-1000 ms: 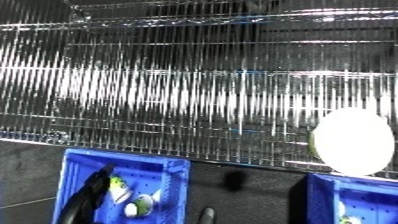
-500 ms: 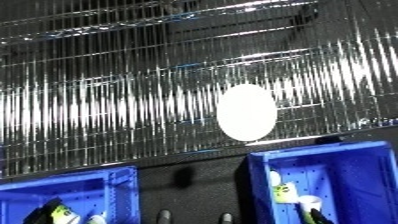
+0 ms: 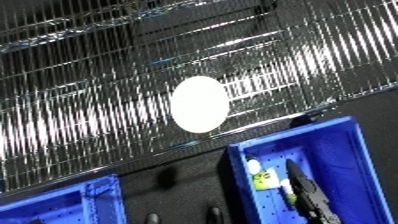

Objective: Pick up the object and place it into the box

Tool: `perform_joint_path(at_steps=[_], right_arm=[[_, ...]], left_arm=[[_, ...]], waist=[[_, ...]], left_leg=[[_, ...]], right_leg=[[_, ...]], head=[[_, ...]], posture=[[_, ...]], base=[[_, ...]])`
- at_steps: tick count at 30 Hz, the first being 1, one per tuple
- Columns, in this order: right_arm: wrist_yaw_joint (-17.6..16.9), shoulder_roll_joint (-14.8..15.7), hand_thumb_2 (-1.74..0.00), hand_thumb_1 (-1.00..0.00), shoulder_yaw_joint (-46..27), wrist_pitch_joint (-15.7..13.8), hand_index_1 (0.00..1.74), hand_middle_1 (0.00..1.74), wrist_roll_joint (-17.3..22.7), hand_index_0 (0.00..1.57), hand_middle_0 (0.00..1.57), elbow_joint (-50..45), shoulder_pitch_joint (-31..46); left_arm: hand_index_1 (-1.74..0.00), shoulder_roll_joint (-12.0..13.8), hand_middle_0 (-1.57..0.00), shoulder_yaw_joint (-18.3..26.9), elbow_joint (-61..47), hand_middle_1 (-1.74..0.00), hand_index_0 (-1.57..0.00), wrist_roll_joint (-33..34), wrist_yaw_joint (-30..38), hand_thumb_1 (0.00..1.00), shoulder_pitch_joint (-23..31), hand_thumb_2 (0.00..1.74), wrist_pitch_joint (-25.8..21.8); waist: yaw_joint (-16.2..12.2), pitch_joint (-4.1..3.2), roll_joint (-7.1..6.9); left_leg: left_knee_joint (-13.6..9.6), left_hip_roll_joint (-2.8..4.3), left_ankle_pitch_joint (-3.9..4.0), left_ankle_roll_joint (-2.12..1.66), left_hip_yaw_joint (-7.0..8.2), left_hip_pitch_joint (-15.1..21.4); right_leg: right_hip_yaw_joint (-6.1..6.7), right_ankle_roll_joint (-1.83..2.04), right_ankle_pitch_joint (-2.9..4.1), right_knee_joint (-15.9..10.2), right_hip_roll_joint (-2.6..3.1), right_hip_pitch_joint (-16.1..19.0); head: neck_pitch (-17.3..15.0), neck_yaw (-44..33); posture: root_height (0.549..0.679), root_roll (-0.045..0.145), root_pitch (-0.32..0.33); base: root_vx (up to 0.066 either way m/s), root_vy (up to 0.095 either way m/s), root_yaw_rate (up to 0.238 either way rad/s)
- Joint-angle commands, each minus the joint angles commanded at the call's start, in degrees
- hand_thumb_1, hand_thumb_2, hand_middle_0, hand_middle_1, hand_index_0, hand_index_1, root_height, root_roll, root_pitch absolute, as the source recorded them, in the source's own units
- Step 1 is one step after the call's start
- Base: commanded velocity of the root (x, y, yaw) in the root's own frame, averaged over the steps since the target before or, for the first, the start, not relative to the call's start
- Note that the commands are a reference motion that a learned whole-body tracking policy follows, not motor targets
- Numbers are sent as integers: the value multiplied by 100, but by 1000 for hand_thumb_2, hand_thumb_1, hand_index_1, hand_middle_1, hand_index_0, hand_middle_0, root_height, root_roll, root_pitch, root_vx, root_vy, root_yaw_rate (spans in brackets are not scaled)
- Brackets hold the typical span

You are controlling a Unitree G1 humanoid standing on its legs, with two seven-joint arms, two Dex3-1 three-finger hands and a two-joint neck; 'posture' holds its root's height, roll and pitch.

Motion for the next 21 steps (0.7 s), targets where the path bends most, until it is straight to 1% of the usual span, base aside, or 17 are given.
perform_joint_path(at_steps=[3,7,10,14,21], right_arm=[[-128,-105,0,0,-184,-53,0,0,-15,0,0,-532,-17],[-102,-183,0,0,-322,136,0,0,10,0,0,-961,-177],[-106,-252,0,0,-286,435,0,0,45,0,0,-1063,-517],[-111,-292,0,0,-192,900,0,0,272,0,0,-961,-1029],[-219,-322,0,0,-10,1584,0,0,320,0,0,-709,-1775]], left_arm=[[0,-9,0,53,67,0,0,-19,-33,0,7,0,-51],[0,-5,0,80,101,0,0,15,5,0,-30,0,-58],[0,6,0,46,145,0,0,62,20,0,-112,0,-34],[0,29,0,-22,122,0,0,122,44,0,-204,0,17],[0,77,0,-142,-97,0,0,200,120,0,-307,0,249]], waist=[[-34,0,0],[-36,0,5],[18,0,6],[128,0,11],[309,0,70]], left_leg=[[1,17,-10,-12,35,-9],[40,26,-25,-27,53,-38],[90,36,-36,-43,50,-62],[146,37,-39,-55,21,-96],[123,-7,12,-49,-47,-133]], right_leg=[[1,5,-5,-22,4,-3],[-8,-2,-13,-14,4,-18],[-36,-19,-22,-1,-13,-10],[-86,-53,-52,54,-40,3],[-162,-91,-66,96,-67,-14]], head=[[42,62],[81,191],[126,319],[158,470],[189,761]], posture=[[656,39,109],[656,40,109],[656,41,107],[656,42,103],[656,44,104]], base=[[-14,8,-40],[-5,2,-4],[6,-17,30],[21,-36,76],[28,-16,92]])
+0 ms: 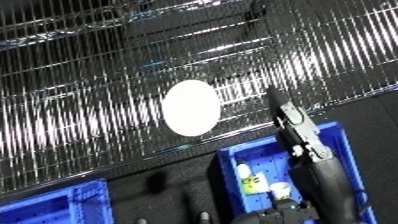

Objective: Pick up the object and place it into the box

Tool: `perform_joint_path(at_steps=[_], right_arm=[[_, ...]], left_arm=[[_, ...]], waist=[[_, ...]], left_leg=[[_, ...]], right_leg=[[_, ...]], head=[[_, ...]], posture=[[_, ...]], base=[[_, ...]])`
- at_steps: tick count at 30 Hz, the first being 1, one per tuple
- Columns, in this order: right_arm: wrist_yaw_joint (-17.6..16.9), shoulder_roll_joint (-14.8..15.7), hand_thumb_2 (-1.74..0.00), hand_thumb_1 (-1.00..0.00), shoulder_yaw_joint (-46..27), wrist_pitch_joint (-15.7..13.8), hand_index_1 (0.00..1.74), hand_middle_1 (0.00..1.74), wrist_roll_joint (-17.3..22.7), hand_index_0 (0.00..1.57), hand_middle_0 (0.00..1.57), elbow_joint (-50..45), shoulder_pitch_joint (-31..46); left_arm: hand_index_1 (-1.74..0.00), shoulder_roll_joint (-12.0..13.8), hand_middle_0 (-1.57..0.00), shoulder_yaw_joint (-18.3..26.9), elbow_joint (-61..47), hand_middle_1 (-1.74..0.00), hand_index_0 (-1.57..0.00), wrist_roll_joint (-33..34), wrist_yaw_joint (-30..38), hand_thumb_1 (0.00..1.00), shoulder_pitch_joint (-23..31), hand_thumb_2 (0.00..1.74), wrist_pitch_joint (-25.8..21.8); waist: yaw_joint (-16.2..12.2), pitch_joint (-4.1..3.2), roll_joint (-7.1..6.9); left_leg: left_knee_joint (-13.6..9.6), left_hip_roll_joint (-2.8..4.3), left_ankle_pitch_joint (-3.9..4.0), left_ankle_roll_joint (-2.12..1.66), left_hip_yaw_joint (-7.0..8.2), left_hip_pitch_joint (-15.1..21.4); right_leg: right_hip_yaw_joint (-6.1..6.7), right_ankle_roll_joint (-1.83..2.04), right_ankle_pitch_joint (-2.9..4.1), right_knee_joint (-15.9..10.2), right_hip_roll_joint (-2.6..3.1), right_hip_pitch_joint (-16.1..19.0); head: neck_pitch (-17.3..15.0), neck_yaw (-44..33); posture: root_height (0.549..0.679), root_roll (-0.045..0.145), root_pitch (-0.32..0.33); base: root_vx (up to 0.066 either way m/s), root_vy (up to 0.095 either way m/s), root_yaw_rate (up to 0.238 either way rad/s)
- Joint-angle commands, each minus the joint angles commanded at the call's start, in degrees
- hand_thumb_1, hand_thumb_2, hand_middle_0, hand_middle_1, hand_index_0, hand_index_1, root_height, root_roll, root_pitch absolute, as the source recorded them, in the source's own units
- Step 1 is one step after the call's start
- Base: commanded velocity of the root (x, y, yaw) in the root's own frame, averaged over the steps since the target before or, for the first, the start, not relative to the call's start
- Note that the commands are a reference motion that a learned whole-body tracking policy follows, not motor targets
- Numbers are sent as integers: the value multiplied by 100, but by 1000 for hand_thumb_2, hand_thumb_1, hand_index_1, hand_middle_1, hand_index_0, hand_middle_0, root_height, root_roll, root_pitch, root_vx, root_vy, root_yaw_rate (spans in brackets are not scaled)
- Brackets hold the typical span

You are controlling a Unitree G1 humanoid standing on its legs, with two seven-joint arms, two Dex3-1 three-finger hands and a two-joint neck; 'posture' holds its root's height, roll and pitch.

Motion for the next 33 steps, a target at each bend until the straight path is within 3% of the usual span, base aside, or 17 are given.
perform_joint_path(at_steps=[9,17,33], right_arm=[[-64,28,0,0,270,360,0,0,-129,0,0,512,-583],[-63,-20,0,0,461,556,0,0,-1,0,0,1276,-1094],[-1,-73,0,0,774,729,0,0,47,0,0,2396,-1844]], left_arm=[[0,-1,0,-60,-201,0,0,27,48,0,12,0,140],[0,-32,0,-185,-358,0,0,30,124,0,62,0,201],[0,-73,0,-425,-692,0,0,-41,214,0,118,0,315]], waist=[[142,0,74],[257,0,164],[441,0,338]], left_leg=[[120,-58,-17,9,-61,-126],[263,-103,-72,32,-94,-235],[288,-186,-37,38,-137,-414]], right_leg=[[-62,-63,-49,158,-61,-107],[-89,-135,-104,333,-99,-213],[-115,-194,-133,484,-139,-436]], head=[[-16,405],[-47,778],[52,1145]], posture=[[654,51,106],[652,58,106],[650,68,122]], base=[[27,3,70],[32,19,35],[29,16,42]])
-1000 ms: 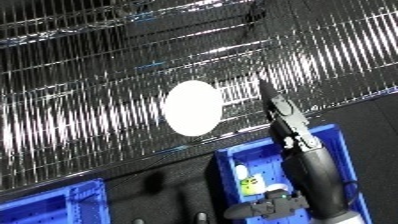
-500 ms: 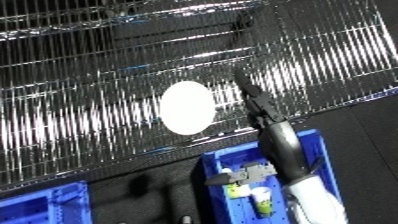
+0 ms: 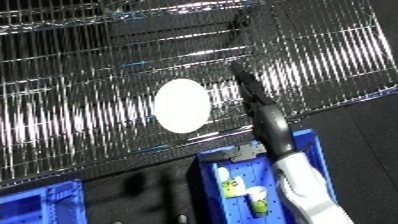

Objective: Pick up the object and place it into the box

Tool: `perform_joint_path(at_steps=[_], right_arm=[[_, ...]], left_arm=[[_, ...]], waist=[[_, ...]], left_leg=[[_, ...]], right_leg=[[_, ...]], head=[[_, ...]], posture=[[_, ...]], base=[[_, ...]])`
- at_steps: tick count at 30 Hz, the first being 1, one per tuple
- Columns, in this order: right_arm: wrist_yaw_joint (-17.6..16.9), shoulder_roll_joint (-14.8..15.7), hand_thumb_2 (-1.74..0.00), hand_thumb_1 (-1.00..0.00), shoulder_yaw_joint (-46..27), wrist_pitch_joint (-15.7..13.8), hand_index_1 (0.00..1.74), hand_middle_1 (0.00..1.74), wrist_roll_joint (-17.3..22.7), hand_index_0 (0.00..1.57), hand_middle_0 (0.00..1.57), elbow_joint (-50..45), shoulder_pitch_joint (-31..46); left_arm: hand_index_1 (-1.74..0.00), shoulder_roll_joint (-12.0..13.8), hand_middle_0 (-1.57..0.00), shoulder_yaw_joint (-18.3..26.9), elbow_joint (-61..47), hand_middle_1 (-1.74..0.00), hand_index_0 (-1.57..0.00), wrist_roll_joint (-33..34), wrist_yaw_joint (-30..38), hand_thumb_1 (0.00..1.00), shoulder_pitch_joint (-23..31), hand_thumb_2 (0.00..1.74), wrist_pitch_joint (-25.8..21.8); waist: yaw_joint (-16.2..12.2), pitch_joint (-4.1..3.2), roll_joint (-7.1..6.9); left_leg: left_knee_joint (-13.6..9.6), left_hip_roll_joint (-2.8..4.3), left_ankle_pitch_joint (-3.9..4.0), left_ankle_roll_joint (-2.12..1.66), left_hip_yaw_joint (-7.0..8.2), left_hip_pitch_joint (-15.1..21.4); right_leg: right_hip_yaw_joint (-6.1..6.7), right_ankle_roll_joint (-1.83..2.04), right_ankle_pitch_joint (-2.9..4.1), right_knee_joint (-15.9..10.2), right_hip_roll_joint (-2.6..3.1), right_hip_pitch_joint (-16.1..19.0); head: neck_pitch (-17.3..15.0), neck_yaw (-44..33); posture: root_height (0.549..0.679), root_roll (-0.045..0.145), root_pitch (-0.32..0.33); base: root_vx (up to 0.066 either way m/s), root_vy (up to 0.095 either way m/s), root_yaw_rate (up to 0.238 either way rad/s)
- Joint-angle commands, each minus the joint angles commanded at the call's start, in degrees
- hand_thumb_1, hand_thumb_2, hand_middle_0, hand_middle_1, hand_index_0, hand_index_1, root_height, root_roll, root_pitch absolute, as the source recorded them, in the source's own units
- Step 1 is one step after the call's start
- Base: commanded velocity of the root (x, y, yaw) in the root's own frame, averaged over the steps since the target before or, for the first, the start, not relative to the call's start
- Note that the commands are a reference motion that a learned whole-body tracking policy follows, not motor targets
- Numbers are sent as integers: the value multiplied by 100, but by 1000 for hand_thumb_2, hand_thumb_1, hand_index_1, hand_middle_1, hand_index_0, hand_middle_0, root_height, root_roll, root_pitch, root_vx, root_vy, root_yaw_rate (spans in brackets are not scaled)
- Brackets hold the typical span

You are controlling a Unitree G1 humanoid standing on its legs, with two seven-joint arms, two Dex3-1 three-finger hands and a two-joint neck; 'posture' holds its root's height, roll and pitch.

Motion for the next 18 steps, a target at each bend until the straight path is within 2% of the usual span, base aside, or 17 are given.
perform_joint_path(at_steps=[11,18], right_arm=[[230,123,0,0,258,86,0,0,139,0,0,409,-425],[301,237,0,0,386,89,0,0,211,0,0,524,-701]], left_arm=[[0,-17,0,-109,-153,0,0,-23,21,0,39,0,54],[0,-64,0,-188,-224,0,0,-39,60,0,62,0,59]], waist=[[121,0,101],[190,0,155]], left_leg=[[60,-25,22,5,-33,-139],[19,-42,54,-1,-46,-156]], right_leg=[[-25,-41,-38,152,-35,-164],[-35,-59,-52,172,-54,-199]], head=[[148,205],[210,325]], posture=[[647,73,132],[647,76,136]], base=[[17,13,33],[8,15,28]])
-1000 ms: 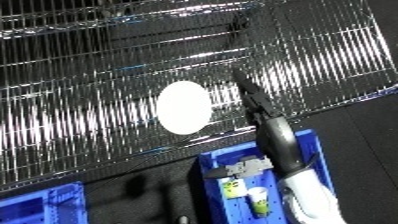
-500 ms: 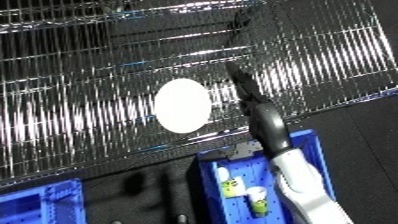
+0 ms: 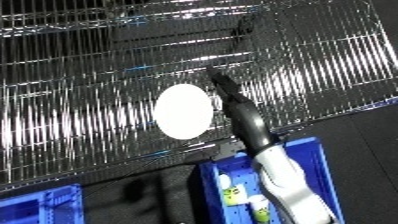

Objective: Pick up the object and place it into the box

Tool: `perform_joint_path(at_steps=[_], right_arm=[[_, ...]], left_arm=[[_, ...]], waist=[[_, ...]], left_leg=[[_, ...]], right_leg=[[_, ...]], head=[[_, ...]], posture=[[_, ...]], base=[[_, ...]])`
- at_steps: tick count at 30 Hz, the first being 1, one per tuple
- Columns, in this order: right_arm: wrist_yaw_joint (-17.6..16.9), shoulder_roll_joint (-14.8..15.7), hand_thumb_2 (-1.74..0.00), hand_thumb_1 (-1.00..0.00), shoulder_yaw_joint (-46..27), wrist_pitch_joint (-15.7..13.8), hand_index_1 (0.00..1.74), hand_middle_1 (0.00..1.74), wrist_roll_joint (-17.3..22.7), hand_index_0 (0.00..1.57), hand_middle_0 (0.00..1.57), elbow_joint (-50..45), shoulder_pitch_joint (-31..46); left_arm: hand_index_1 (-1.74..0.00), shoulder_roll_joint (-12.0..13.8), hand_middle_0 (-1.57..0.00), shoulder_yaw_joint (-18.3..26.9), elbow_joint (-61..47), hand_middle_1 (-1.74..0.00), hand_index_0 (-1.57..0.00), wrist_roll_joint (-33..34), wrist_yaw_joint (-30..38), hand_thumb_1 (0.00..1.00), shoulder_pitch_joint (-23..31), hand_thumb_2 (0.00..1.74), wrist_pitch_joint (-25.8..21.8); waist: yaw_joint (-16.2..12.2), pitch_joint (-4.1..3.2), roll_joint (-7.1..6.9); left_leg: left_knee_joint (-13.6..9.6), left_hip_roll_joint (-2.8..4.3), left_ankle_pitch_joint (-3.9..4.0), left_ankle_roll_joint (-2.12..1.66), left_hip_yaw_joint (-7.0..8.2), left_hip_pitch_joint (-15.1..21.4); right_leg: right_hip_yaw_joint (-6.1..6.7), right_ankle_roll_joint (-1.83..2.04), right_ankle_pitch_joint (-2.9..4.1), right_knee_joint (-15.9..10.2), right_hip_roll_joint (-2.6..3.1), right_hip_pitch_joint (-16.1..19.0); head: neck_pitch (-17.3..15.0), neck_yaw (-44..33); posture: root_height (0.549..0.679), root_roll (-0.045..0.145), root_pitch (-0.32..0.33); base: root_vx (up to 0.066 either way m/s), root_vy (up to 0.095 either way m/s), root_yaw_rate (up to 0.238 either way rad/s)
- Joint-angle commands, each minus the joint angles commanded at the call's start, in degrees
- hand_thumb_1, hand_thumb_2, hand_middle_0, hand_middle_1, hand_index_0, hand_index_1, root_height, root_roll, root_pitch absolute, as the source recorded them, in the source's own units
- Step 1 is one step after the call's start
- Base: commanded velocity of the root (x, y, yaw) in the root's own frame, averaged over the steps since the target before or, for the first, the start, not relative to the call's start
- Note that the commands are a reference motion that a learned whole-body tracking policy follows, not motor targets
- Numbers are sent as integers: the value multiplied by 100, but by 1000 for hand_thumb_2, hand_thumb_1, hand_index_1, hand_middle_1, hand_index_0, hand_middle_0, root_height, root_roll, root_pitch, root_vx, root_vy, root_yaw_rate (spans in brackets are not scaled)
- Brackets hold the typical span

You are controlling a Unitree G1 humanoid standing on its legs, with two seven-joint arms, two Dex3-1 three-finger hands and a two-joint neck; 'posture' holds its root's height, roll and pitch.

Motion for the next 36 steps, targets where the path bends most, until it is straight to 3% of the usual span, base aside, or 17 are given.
perform_joint_path(at_steps=[16,27,36], right_arm=[[-5,104,-1392,-800,87,25,1392,1392,16,1256,1256,133,-354],[-109,-44,-1392,-800,-58,-143,1392,1392,-106,1256,1256,-46,-65],[-687,-349,-1392,-800,-866,-630,1392,1392,-555,1256,1256,-1486,968]], left_arm=[[0,-68,0,-109,-190,0,0,-28,23,0,69,0,-13],[0,-87,0,-6,-126,0,0,-37,61,0,85,0,-60],[0,-132,0,317,-69,0,0,-124,168,0,219,0,-130]], waist=[[70,0,117],[-43,0,47],[-377,0,-132]], left_leg=[[-108,-40,59,-4,13,31],[-196,12,74,-17,69,139],[-165,108,-6,-10,179,188]], right_leg=[[5,21,46,-70,-55,-14],[47,52,96,-183,-33,67],[152,105,146,-277,47,92]], head=[[107,213],[247,58],[388,-325]], posture=[[648,81,138],[649,76,134],[650,69,136]], base=[[-9,19,16],[-24,7,-41],[-35,18,-145]])
